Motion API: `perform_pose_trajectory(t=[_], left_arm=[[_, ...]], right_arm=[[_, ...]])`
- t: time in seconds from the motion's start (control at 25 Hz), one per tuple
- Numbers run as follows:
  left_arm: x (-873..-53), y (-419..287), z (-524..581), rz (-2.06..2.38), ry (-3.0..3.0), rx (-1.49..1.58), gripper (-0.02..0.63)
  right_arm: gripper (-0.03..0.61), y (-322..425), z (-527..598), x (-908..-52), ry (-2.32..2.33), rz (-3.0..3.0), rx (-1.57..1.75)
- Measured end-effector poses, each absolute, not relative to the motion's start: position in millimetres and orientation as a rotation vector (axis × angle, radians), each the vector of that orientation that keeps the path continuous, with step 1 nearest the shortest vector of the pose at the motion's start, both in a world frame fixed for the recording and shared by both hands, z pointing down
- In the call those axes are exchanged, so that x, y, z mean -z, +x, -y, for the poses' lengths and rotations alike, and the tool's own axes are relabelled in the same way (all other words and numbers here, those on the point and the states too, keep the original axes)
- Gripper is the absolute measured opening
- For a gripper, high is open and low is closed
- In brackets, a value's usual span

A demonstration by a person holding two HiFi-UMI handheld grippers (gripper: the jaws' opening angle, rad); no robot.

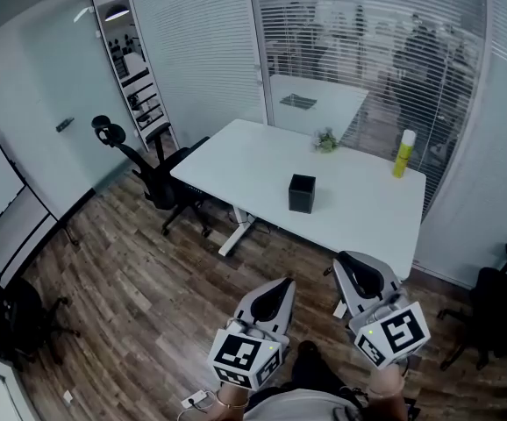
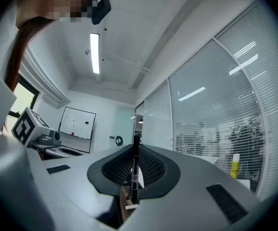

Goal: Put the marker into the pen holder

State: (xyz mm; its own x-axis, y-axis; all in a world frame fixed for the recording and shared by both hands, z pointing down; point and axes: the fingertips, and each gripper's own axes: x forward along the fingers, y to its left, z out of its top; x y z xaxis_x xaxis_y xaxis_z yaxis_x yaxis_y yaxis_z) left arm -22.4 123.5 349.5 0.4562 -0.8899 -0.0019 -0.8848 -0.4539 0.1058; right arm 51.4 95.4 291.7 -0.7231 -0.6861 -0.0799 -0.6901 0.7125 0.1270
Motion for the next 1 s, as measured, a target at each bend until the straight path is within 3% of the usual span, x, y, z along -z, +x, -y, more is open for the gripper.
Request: perform_pose_trajectory(t=[1.0], left_arm=[[-345.1,-0.8,39.2,1.646,2.595,0.067,0.018]], right_arm=[[0.055,64.5,59.8,-282.1,-1.088,-2.867,-0.232]])
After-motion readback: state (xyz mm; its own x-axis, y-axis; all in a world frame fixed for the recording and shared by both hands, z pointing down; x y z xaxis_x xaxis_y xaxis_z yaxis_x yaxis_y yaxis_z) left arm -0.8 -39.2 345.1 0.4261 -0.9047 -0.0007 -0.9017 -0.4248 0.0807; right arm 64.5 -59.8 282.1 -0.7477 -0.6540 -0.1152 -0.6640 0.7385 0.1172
